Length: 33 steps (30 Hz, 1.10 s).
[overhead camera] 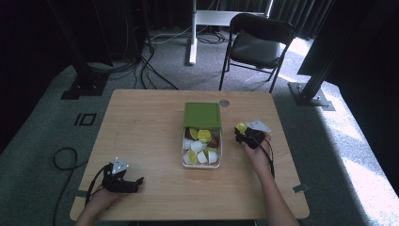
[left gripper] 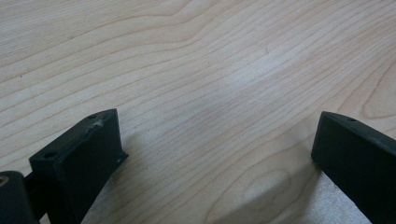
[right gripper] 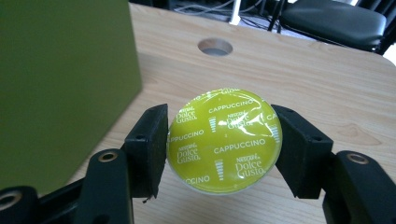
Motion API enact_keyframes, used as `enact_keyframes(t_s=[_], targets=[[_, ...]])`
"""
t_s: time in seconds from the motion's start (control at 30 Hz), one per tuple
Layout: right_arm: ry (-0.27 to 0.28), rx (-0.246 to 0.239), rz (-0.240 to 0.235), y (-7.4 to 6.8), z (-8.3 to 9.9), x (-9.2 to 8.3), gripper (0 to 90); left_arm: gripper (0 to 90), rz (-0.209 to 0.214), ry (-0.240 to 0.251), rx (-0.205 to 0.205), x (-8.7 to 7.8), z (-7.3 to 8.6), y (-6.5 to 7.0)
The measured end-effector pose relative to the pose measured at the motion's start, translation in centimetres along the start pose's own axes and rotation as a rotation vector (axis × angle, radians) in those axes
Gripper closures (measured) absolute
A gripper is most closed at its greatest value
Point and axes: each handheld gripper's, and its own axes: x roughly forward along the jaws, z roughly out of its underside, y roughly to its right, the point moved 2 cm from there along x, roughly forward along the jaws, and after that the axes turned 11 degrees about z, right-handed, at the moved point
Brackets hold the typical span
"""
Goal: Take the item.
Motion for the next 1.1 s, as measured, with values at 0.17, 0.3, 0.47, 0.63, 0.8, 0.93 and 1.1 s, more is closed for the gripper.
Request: enact_keyframes(t_s=[0.17,0.3,0.47,0.63,0.8,0.93,1.1], targets=[[-0.03,-0.02,0.009,0.1,0.7,1.0,40.0,2.8,0.0,0.0,0.0,0.0,0.0,0.0],[-0.047,-0.02,0.013,0.2,1.1,1.7,39.9,2.8,0.0,0.0,0.0,0.0,0.0,0.0],[-0.066,-0.019,0.018,0.3,1.7,2.3,39.9,2.8,0.0,0.0,0.0,0.0,0.0,0.0],[-0.073,-0.013,0.018,0.5,2.1,2.7,39.8,2.8,0.0,0.0,0.0,0.0,0.0,0.0],[-0.081,-0.017,0.012,0.5,2.0,2.6,39.4,2.8,0.0,0.001,-0.001,0.0,0.0,0.0],[-0.075,0.014,0.011,0.8,1.8,2.4,32.0,2.8,0.0,0.001,-0.001,0.0,0.0,0.0],[-0.024,0.055,0.01,1.9,1.0,1.5,30.4,2.8,0.0,0.001,0.0,0.0,0.0,0.0]])
